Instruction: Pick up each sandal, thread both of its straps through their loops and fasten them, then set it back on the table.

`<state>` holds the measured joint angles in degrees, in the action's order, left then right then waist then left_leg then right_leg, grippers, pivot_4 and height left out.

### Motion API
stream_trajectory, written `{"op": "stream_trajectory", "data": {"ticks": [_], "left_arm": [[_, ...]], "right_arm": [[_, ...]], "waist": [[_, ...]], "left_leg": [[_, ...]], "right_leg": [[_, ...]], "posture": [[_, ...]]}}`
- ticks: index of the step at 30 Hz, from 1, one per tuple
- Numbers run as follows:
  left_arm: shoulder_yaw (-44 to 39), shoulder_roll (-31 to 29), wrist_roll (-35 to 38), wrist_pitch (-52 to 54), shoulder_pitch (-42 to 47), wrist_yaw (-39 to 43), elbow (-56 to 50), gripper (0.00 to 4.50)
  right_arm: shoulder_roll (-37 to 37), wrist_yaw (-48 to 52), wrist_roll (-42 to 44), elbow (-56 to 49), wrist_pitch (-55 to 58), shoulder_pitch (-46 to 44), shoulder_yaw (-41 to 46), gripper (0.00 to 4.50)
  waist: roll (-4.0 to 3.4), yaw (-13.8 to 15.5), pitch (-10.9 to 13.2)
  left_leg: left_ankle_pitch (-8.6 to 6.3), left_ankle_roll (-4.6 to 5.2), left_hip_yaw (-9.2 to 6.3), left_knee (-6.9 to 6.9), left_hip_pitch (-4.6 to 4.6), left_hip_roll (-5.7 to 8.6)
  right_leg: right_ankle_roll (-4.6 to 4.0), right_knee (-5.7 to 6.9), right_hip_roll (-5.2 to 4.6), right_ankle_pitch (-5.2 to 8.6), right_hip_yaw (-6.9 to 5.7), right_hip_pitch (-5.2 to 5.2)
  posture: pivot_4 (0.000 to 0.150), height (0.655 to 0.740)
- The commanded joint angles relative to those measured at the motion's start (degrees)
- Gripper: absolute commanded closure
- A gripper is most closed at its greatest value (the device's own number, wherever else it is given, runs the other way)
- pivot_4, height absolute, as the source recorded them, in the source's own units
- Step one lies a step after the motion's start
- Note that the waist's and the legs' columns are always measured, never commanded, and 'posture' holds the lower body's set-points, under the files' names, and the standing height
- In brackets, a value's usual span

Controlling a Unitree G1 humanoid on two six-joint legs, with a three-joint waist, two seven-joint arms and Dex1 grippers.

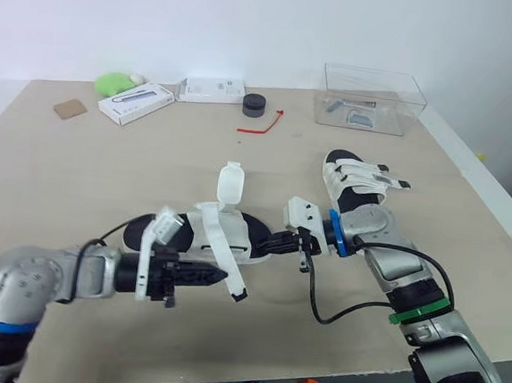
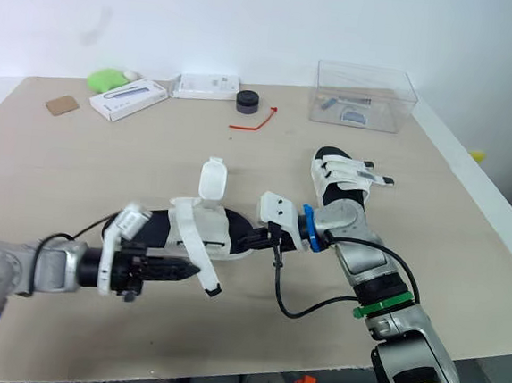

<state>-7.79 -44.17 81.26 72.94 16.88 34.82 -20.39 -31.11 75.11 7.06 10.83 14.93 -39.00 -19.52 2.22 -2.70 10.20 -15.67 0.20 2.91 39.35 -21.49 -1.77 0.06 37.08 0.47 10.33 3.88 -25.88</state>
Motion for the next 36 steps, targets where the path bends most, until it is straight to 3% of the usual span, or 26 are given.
{"op": "stream_trajectory", "data": {"ticks": [1,3,8,17,25,36], "left_arm": [[-1.4,-4.0,0.1,0.8,3.2,6.7,2.3,4.45],[-0.8,-4.9,-1.5,0.3,4.5,8.6,3.6,4.45],[3.8,-6.8,-13.4,-5.0,9.9,17.1,10.8,4.45],[9.8,-8.1,-25.6,-9.1,19.0,30.6,23.0,4.45],[10.6,-5.9,-29.8,-8.2,23.0,35.3,27.4,4.45],[13.1,-5.8,-31.2,-6.0,21.6,39.3,24.5,4.45]], "right_arm": [[-0.7,0.4,0.3,-0.1,-0.7,-1.2,1.2,4.50],[-0.7,0.4,0.2,-0.1,-0.8,-1.3,1.2,4.50],[-0.5,0.3,0.2,0.1,-1.0,-1.4,1.0,4.50],[-0.9,0.2,0.0,-0.1,-1.2,-1.3,1.1,4.50],[-1.5,0.0,0.2,-1.3,-0.7,-0.4,1.3,4.50],[-1.8,-0.1,0.2,-1.4,-0.6,-0.6,1.2,4.50]], "waist": [[0.00,0.0,0.0],[0.00,0.0,0.0],[0.01,0.0,0.0],[0.01,0.0,0.0],[0.01,0.0,0.0],[0.01,0.0,0.0]], "left_leg": [[0.00,0.00,0.01,0.00,0.00,0.01],[-0.01,-0.01,0.02,-0.01,0.00,0.01],[-0.03,-0.04,0.02,-0.02,-0.03,0.01],[-0.04,-0.03,0.02,-0.04,-0.07,0.01],[-0.06,0.00,0.01,-0.04,-0.12,0.00],[-0.09,0.03,0.01,-0.04,-0.14,0.00]], "right_leg": [[-0.02,-0.02,0.00,0.01,0.02,0.00],[-0.02,-0.04,0.00,0.03,0.03,0.00],[0.02,-0.05,0.00,0.05,0.01,-0.01],[0.10,-0.06,0.01,0.03,0.00,-0.04],[0.19,-0.06,0.01,0.01,0.00,-0.07],[0.23,-0.06,0.00,0.04,0.01,-0.09]], "posture": [[0.150,0.7400],[0.150,0.7400],[0.150,0.7400],[0.150,0.7400],[0.150,0.7400],[0.150,0.7400]]}}
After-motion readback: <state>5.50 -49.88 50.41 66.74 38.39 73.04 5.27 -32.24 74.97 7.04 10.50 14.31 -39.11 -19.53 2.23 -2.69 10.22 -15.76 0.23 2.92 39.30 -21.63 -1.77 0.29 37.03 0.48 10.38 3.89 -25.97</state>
